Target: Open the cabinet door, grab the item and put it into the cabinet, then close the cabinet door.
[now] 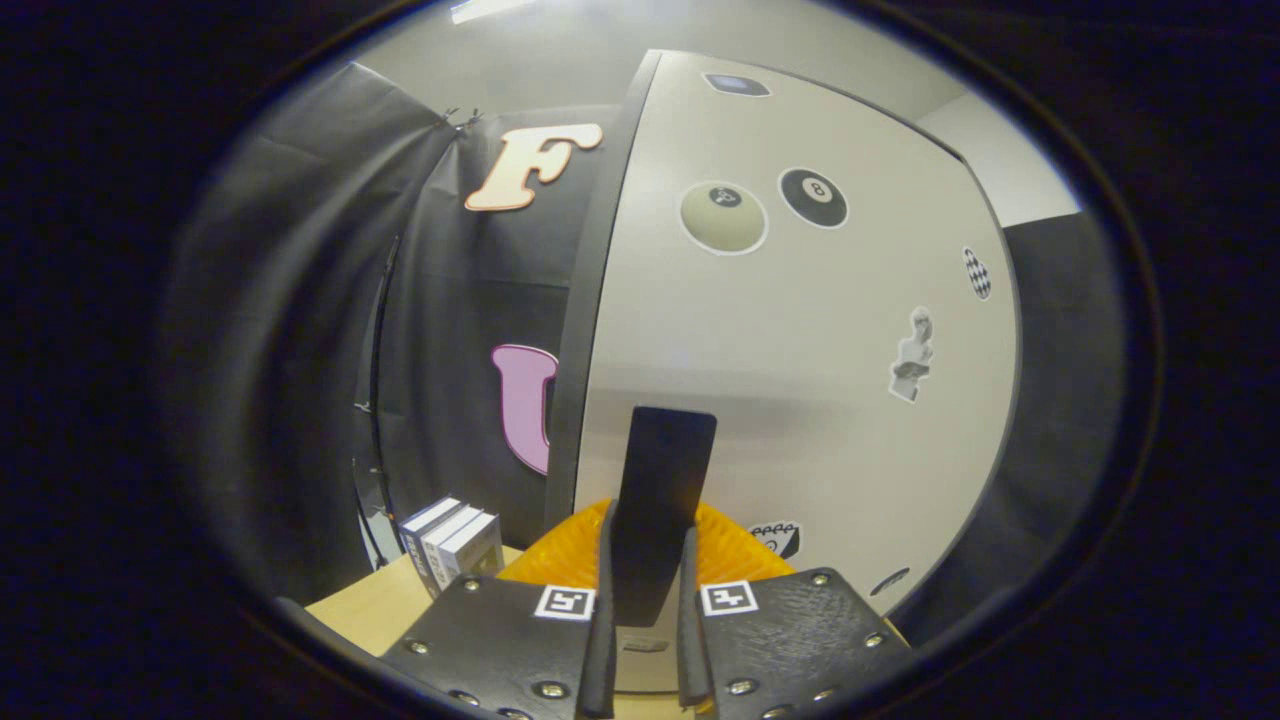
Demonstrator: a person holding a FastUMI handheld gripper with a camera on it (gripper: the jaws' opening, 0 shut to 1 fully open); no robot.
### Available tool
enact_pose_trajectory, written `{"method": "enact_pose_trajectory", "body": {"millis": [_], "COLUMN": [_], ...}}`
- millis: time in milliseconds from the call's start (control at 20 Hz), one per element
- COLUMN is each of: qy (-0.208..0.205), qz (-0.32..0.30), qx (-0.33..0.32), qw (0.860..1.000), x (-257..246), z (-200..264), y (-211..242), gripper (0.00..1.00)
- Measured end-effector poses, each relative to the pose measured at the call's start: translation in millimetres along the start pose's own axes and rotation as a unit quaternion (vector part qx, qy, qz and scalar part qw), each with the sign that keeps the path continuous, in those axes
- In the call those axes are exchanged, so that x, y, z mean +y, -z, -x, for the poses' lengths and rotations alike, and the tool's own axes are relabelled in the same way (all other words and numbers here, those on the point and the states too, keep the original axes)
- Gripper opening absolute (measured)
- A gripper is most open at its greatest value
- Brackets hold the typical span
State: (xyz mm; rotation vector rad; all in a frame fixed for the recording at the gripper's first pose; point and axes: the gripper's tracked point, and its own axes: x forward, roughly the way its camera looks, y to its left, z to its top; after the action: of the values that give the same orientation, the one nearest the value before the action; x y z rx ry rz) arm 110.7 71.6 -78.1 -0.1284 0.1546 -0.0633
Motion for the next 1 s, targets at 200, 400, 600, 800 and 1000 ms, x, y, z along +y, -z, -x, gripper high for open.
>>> {"method": "enact_pose_trajectory", "body": {"millis": [200, 400, 600, 800, 1000], "qy": [-0.026, -0.04, -0.054, -0.063, -0.072], "qz": [-0.011, -0.013, -0.022, -0.023, -0.023], "qx": [0.009, 0.016, 0.025, 0.029, 0.033], "qw": [1.0, 0.999, 0.998, 0.997, 0.997], "x": [-0.5, -13.0, -20.9, -28.8, -36.5], "z": [21.5, 49.3, 69.4, 84.8, 100.5], "y": [-2.9, -1.2, -1.4, -1.7, -0.1], "gripper": [0.24, 0.24, 0.24, 0.24, 0.24]}}
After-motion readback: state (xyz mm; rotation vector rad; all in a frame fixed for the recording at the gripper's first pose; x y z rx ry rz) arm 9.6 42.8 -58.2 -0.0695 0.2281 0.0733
